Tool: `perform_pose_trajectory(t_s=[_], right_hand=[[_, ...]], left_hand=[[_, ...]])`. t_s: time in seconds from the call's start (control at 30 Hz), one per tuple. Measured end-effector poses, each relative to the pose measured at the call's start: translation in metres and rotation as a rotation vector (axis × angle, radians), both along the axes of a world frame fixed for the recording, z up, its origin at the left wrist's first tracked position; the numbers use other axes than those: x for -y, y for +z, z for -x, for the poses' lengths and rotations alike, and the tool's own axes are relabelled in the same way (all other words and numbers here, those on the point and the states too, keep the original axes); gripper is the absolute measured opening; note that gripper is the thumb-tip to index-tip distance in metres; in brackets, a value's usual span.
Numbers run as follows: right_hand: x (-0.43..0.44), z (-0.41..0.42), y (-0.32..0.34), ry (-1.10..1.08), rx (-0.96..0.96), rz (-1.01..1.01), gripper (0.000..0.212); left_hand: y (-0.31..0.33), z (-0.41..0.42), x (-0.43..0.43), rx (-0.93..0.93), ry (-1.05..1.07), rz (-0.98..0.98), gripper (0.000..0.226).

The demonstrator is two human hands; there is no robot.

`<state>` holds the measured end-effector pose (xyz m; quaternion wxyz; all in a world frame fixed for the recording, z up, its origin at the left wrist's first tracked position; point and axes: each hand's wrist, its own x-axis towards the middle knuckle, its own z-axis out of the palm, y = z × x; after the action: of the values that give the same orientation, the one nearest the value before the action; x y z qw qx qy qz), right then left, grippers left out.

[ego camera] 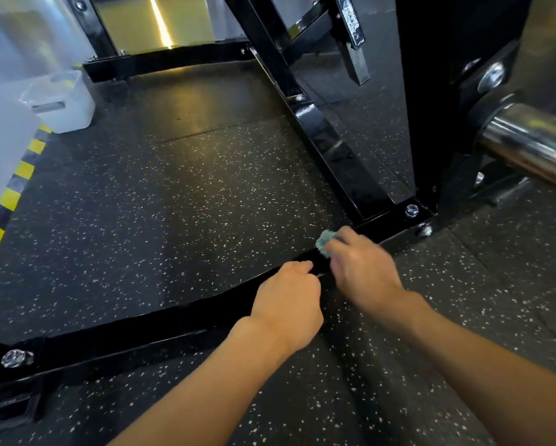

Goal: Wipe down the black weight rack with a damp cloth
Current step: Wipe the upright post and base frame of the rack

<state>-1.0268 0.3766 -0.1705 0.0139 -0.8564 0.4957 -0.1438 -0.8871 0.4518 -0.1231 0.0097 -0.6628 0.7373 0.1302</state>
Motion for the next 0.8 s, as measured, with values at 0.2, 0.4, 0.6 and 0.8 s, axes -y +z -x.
perform_pose_trajectory(t_s=[0.2, 0.4, 0.6, 0.8], right_hand=[[0.013, 0.014, 0.004, -0.189, -0.026, -0.018, 0.017], [0.048, 0.040, 0.015, -0.362, -0.050, -0.058, 0.020], [0.047, 0.037, 0.020, -0.235, -0.266, -0.137, 0.015], [0.043, 0.043, 0.023, -0.380, -0.195, -0.137, 0.018]], left_hand=[[0.008, 0.016, 0.015, 0.134, -0.071, 0.007, 0.046], [-0.003, 0.029, 0.026, 0.046, -0.105, -0.043, 0.034], [0.007, 0.036, 0.033, 0.163, -0.113, 0.002, 0.046], [0.010, 0.038, 0.039, 0.213, -0.128, -0.054, 0.043]])
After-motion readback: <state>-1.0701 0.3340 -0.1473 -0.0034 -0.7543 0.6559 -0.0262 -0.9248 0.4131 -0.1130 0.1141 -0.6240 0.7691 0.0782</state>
